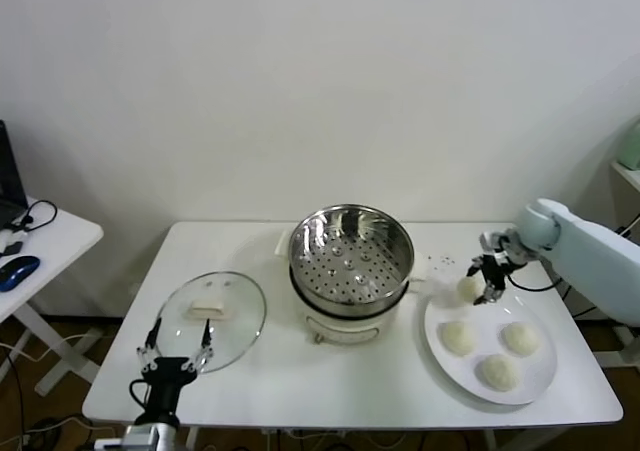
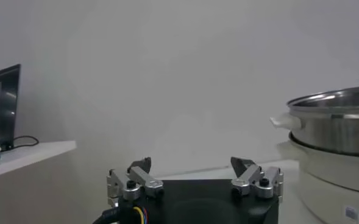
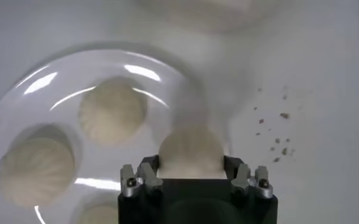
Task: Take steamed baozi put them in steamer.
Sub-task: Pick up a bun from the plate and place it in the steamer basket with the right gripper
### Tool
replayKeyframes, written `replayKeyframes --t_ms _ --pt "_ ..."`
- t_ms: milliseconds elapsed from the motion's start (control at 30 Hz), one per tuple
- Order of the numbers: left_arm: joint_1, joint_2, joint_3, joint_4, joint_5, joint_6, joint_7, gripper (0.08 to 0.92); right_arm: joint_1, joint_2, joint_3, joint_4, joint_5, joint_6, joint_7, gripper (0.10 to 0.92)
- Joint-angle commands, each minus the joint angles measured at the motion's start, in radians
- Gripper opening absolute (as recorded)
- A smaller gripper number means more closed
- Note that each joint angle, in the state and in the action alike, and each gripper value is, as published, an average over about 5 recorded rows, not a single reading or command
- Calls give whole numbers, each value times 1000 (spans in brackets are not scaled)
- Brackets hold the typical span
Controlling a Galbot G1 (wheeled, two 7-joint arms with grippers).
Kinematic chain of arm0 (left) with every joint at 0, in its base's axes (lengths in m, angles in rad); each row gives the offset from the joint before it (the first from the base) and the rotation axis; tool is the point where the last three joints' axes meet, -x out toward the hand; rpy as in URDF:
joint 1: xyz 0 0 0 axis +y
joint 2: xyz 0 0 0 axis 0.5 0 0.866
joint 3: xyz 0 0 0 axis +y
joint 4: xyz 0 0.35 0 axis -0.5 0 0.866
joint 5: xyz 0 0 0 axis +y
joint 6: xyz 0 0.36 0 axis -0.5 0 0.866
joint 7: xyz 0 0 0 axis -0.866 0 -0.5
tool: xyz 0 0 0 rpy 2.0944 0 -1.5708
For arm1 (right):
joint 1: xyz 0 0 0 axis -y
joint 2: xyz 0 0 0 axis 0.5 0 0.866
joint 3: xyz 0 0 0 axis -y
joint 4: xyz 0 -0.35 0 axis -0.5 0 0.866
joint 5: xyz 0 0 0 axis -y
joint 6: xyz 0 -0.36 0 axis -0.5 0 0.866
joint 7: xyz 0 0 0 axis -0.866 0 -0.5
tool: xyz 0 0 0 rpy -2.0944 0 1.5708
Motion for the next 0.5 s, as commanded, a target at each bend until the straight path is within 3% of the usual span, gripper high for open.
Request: replayKeyframes --t_ms 33,200,500 --pt "-1 -1 2 2 0 1 0 823 237 34 -96 29 30 54 -26 687" --pt "-1 0 2 2 4 1 0 823 417 122 -180 62 8 146 -67 691" --pt "4 -2 7 4 6 -1 -2 823 487 281 -212 187 -175 265 -78 689"
